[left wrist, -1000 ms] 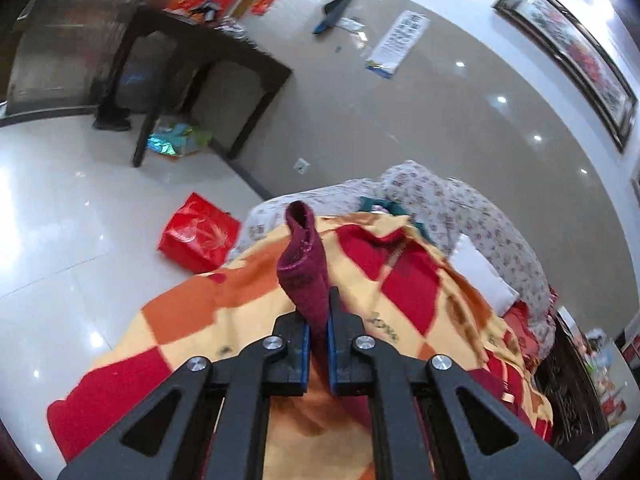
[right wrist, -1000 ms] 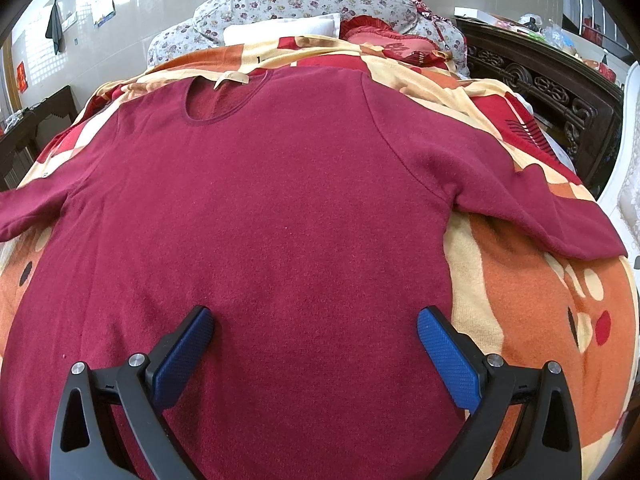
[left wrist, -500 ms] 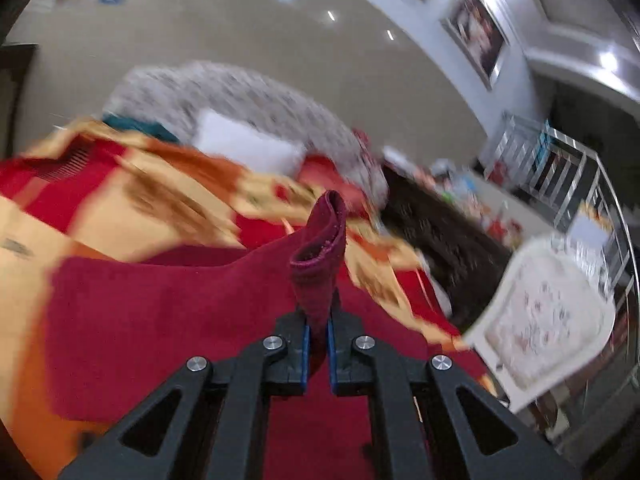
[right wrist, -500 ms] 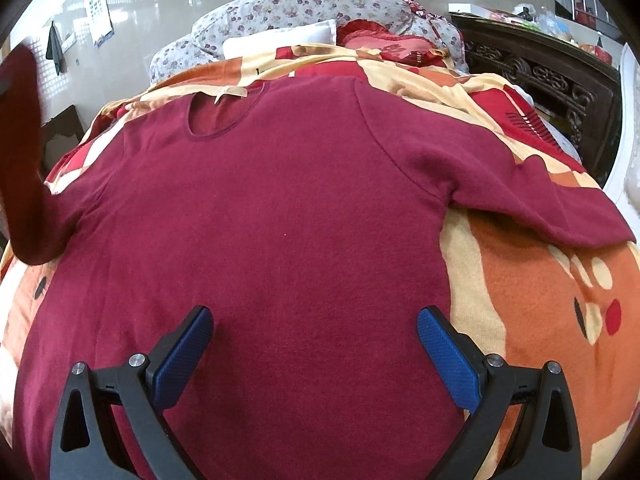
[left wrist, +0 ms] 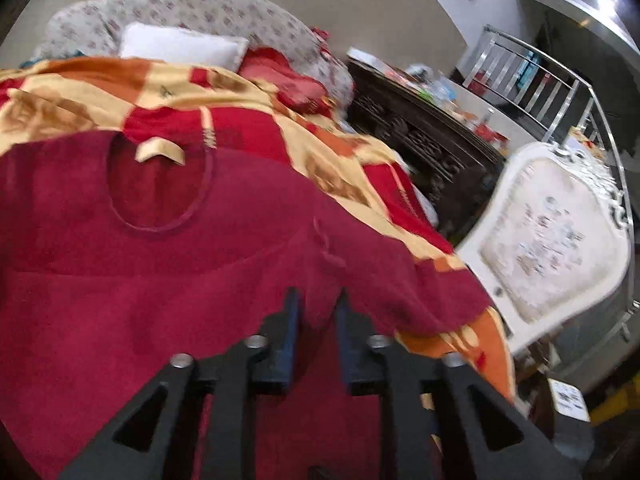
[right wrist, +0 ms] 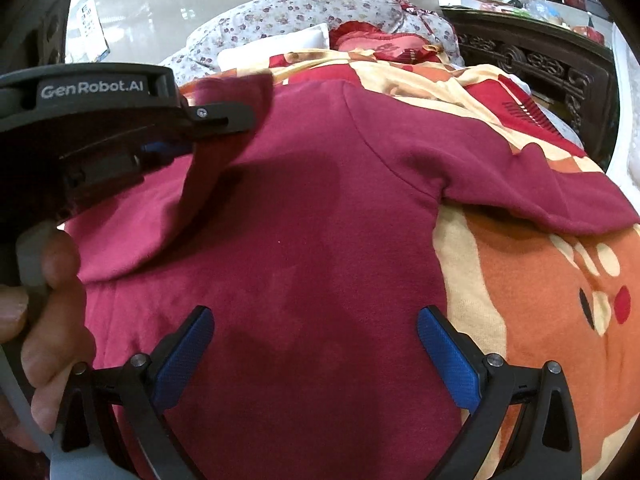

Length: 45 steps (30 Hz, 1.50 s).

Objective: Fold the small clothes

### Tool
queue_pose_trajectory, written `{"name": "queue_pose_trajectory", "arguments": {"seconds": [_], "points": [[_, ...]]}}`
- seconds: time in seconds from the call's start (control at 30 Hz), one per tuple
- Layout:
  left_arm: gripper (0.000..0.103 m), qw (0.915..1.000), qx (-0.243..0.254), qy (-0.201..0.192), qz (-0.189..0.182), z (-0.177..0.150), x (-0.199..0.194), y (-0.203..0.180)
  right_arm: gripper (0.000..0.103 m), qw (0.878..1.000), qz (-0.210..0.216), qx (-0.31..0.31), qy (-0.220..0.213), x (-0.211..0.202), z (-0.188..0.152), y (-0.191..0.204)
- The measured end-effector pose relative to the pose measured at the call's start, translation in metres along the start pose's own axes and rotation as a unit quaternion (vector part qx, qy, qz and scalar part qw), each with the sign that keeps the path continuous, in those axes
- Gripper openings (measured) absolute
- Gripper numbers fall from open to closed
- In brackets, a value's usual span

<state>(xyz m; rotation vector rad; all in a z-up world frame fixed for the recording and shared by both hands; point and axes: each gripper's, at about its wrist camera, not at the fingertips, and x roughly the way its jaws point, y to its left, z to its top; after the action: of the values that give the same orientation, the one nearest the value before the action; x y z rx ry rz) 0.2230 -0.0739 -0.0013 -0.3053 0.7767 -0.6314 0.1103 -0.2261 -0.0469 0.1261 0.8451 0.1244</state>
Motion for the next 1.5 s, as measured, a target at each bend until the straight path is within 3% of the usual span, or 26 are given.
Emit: {"name": "queue_pose_trajectory", "arguments": {"seconds": [0.07,0.1,0.17,0.27,0.33,0.37,0.47,0.53,0.57,0.67,0.8,0.83,0.9,0.93,1.0,1.13,1.23,1.33,1.4,1.5], "points": [[0.055,0.9995,0.005,0.009,-0.03,-0.001,-0.011,-0.002,0.103,1.0,-0.001,-0.001,0.0,0.0,0.0,0.001],[0.06,0.9991,0.009,0.01,-0.041,-0.002,-0.016,-0.004,0.103,1.0,-0.001,-0.002,0.0,0.0,-0.001,0.0],[0.06,0.9984,0.028,0.008,-0.048,-0.005,-0.035,-0.006,0.103,1.0,-0.002,-0.002,0.0,0.0,-0.001,0.0],[0.06,0.9983,0.055,-0.02,0.0,-0.008,-0.069,0.005,0.103,1.0,0.001,-0.001,-0.002,-0.001,-0.001,-0.001],[0.06,0.9953,0.056,-0.045,0.065,-0.01,-0.095,0.026,0.103,1.0,0.011,0.005,-0.008,-0.004,-0.001,-0.004],[0.06,0.9906,0.046,-0.063,0.112,-0.012,-0.111,0.046,0.103,1.0,0.023,0.014,-0.016,-0.008,-0.001,-0.008],[0.06,0.9798,-0.018,-0.098,0.174,-0.015,-0.143,0.099,0.103,0.996,0.063,0.049,-0.045,-0.025,0.007,-0.019],[0.055,0.9723,-0.083,-0.103,0.192,-0.017,-0.152,0.135,0.103,0.992,0.089,0.05,-0.07,-0.039,0.023,-0.02],[0.047,0.9703,-0.112,-0.1,0.19,-0.017,-0.151,0.15,0.103,0.993,0.092,0.032,-0.071,-0.04,0.03,-0.016],[0.043,0.9688,-0.149,-0.084,0.18,-0.01,-0.134,0.17,0.103,0.987,0.147,-0.07,-0.015,-0.021,0.056,0.019],[0.044,0.9608,-0.138,-0.058,0.233,-0.005,-0.107,0.176,0.102,0.979,0.144,-0.145,0.031,0.017,0.065,0.042],[0.044,0.9551,-0.144,-0.054,0.253,-0.007,-0.102,0.181,0.102,0.979,0.128,-0.15,0.049,0.031,0.065,0.041],[0.045,0.9516,-0.156,-0.053,0.26,-0.012,-0.101,0.189,0.103,0.985,0.064,-0.134,0.093,0.064,0.06,0.027],[0.046,0.9516,-0.158,-0.057,0.258,-0.013,-0.102,0.189,0.103,0.986,0.046,-0.126,0.098,0.07,0.057,0.023],[0.062,0.9474,-0.159,-0.062,0.271,-0.016,-0.113,0.184,0.103,0.988,0.055,-0.113,0.086,0.064,0.06,0.02],[0.064,0.9528,-0.153,-0.102,0.241,-0.028,-0.14,0.157,0.102,0.993,0.061,-0.09,0.05,0.034,0.063,0.011],[0.076,0.9581,-0.115,-0.123,0.232,-0.043,-0.152,0.124,0.102,0.997,0.05,-0.058,0.003,-0.009,0.06,-0.019],[0.078,0.9638,-0.068,-0.12,0.228,-0.063,-0.148,0.097,0.103,0.999,-0.021,-0.022,-0.024,-0.042,0.051,-0.081],[0.078,0.9631,-0.026,-0.113,0.243,-0.075,-0.135,0.085,0.103,0.995,-0.087,0.028,-0.027,-0.057,0.048,-0.148],[0.079,0.9624,-0.025,-0.075,0.26,-0.073,-0.119,0.085,0.103,0.982,-0.106,0.152,-0.033,-0.083,0.048,-0.252]]}}
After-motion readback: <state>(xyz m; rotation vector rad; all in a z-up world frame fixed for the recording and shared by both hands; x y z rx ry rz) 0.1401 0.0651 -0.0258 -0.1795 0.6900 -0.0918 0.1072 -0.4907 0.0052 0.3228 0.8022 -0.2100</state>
